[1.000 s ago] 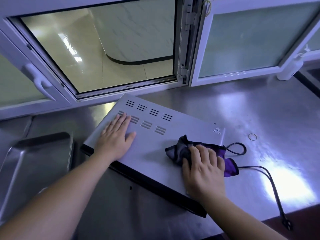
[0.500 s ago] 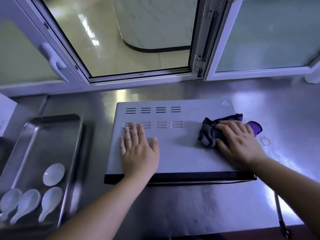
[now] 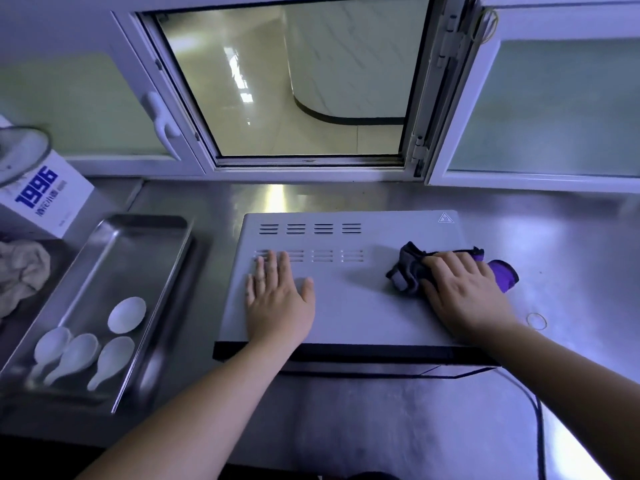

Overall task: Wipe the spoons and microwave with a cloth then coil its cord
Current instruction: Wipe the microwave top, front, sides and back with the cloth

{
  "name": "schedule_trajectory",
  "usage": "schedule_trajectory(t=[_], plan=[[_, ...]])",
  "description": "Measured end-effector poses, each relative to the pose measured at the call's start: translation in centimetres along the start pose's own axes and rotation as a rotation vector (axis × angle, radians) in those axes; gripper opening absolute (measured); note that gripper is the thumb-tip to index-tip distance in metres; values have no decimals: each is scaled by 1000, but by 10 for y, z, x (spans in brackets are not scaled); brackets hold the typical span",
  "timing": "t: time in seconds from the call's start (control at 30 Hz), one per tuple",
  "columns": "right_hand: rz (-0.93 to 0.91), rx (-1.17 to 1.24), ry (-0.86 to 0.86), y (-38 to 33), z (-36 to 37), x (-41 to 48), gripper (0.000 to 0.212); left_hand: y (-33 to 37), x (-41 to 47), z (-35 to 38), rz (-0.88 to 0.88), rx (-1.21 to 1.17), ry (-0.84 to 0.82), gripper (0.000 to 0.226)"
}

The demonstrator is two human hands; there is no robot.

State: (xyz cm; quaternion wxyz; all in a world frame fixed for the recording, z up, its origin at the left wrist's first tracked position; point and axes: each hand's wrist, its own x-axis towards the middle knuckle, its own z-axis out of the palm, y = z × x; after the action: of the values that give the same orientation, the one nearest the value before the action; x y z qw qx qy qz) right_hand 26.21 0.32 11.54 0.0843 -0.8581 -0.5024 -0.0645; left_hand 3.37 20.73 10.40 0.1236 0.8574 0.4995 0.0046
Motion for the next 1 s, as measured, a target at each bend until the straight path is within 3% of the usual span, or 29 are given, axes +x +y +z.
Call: schedule_trajectory(t=[0.2,0.33,0.43,0.67,0.8,0.87,1.0], plan=[[53,112,-129,-22,-19,15,29,0,-2,-15,12,-133,-39,67],[154,485,-127,-59,-36,24,20,16,-25,-25,215,-387,87,56],[256,743,-133,-93,-50,37,20,28,-41,-26,323,-625,46,53],[486,1319,-132,-172,-58,58,19,20,-37,-52,223,-1217,-71,64],[484,1543,-255,-218,-57,67,22,-18,-15,-67,151,-1403,-60,54],[388,1502,-291,-237,-57,71,25,-49,-1,-72,125,-1459,-65,47],[222,1096,-254,-258,-41,91,25,-106,19,-79,29,-1492,-89,31]])
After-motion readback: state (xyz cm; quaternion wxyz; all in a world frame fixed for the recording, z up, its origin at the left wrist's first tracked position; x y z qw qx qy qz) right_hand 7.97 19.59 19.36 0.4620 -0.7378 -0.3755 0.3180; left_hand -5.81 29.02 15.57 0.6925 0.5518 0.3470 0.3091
